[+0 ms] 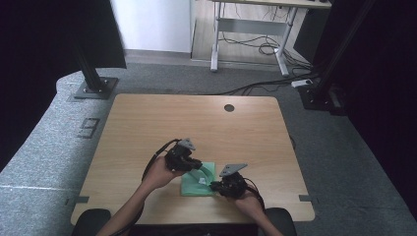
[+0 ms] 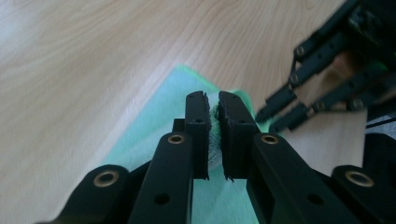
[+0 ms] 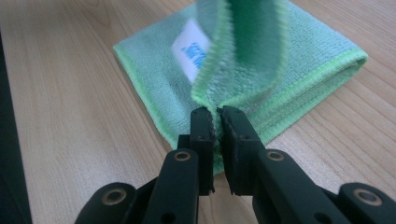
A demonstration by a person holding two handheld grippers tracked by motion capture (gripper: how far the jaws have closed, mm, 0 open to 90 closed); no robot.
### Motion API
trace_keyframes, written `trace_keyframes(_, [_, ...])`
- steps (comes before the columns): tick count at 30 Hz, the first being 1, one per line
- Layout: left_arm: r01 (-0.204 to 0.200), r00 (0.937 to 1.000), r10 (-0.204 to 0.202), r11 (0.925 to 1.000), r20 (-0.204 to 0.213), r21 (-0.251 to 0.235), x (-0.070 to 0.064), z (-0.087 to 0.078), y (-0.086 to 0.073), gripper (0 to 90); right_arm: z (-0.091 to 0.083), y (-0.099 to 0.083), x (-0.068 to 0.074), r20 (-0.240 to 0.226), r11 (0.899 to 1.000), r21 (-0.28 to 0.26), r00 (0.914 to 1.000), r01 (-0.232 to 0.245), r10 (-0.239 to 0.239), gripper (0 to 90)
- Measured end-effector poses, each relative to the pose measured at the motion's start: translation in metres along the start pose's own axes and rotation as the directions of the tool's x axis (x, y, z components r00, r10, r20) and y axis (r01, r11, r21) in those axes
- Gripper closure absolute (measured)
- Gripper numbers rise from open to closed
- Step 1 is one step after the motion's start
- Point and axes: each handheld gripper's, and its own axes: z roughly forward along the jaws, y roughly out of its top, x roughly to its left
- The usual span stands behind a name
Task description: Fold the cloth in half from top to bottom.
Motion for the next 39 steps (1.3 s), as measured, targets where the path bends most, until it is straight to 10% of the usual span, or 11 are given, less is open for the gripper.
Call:
trace_keyframes(12, [0.033,0.9990,-0.033,0.9993,0.028,0.020,-0.014,-0.011,-0.052,77.2,-0.021,-0.002,-0.003,0.004,1.000,-0.023,1.0000,-0.006,0.006,67.6])
trace_keyframes(20, [0.003,0.9996,-0.003,0.9997,0.028,-0.024,-0.014,-0.025,-0.046,59.7,-0.036,0.010,-0.013,-0.018,0.997,-0.082,0.9998,0.005,-0.007,50.2])
trace_keyframes(31, [0.038,0.9843,-0.045,0.9983,-0.170,-0.045,0.012,-0.005,-0.028,25.3,-0.014,0.032,-0.028,0.124,0.997,-0.067,0.9907,-0.047,0.055,30.6])
trace_keyframes(39, [0.103,0.9764,-0.101,0.9946,-0.191,0.001,0.014,0.008,-0.063,19.4,0.007,0.030,-0.024,0.135,0.999,-0.008,0.9898,-0.044,0.045,24.8])
